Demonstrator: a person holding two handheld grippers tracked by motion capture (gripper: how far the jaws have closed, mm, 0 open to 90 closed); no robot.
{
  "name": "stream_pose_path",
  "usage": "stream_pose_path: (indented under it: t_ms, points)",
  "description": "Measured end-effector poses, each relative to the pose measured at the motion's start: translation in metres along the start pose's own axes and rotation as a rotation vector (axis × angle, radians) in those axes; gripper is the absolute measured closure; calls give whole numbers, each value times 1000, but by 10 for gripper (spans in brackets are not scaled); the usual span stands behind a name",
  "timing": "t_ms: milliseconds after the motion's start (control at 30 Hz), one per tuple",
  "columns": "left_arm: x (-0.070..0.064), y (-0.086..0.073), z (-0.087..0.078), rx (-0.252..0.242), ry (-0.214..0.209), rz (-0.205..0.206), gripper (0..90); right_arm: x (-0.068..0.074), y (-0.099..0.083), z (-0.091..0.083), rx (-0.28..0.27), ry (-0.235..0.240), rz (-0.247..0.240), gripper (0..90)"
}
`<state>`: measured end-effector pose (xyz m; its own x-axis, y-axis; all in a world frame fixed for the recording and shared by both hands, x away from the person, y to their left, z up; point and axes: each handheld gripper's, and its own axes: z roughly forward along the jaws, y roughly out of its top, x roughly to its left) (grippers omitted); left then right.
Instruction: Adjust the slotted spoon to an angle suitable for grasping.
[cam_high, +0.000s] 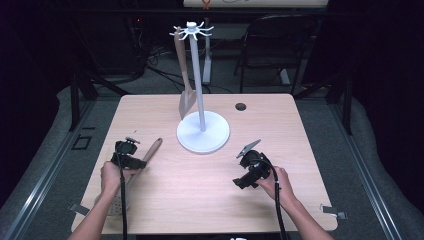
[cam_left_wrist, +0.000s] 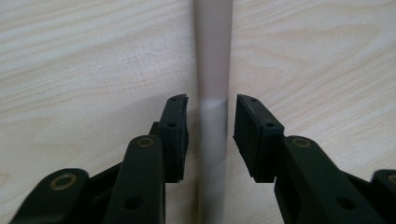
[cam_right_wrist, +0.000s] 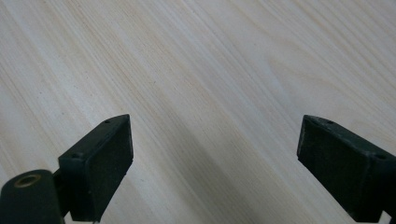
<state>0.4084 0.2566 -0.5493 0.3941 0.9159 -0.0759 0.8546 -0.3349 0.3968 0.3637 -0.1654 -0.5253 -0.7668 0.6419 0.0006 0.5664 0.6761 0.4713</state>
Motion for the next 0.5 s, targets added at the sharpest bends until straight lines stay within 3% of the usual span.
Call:
stream_pose_path:
  t_ms: [200,367,500]
  points:
    - [-1,1,4,21,4,8,737,-2,0,-1,0,-4,0,104]
    - [-2,0,5,15,20,23,748,-1,0,0,-5,-3,8,107]
    - [-2,-2,4,2,20,12,750,-1,0,1,4,-5,1,108]
